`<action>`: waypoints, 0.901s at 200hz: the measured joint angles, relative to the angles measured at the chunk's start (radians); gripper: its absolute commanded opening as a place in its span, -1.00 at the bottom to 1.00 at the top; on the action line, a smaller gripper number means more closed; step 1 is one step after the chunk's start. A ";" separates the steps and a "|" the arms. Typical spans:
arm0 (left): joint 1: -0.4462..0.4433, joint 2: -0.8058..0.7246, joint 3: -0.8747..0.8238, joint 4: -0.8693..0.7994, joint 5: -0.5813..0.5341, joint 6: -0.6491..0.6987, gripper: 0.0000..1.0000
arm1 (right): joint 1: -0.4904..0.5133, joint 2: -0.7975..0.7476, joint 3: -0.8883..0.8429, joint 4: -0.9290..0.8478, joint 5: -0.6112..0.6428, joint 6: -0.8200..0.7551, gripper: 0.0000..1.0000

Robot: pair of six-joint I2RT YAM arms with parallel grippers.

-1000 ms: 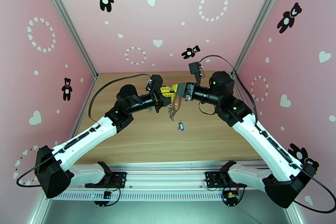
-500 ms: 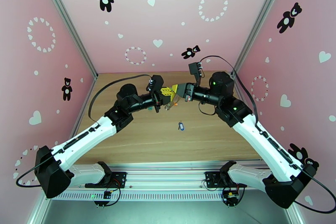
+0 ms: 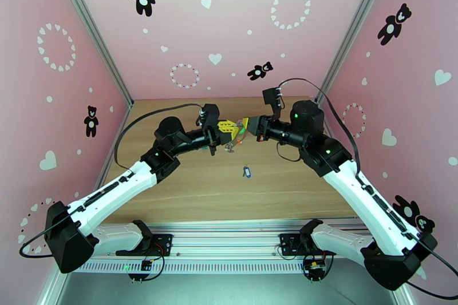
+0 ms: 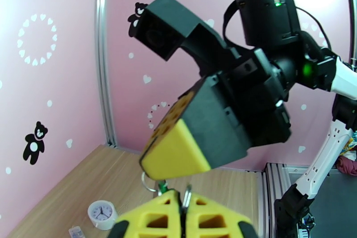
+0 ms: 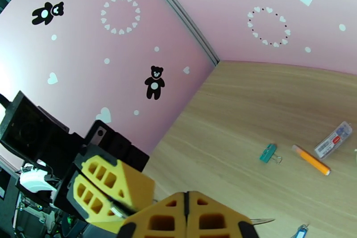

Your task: Remove the keys from the keyring

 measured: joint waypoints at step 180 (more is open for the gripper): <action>0.101 0.123 -0.339 -0.098 -0.332 -0.426 -1.00 | -0.309 0.015 -0.706 -0.053 0.197 -0.010 -0.97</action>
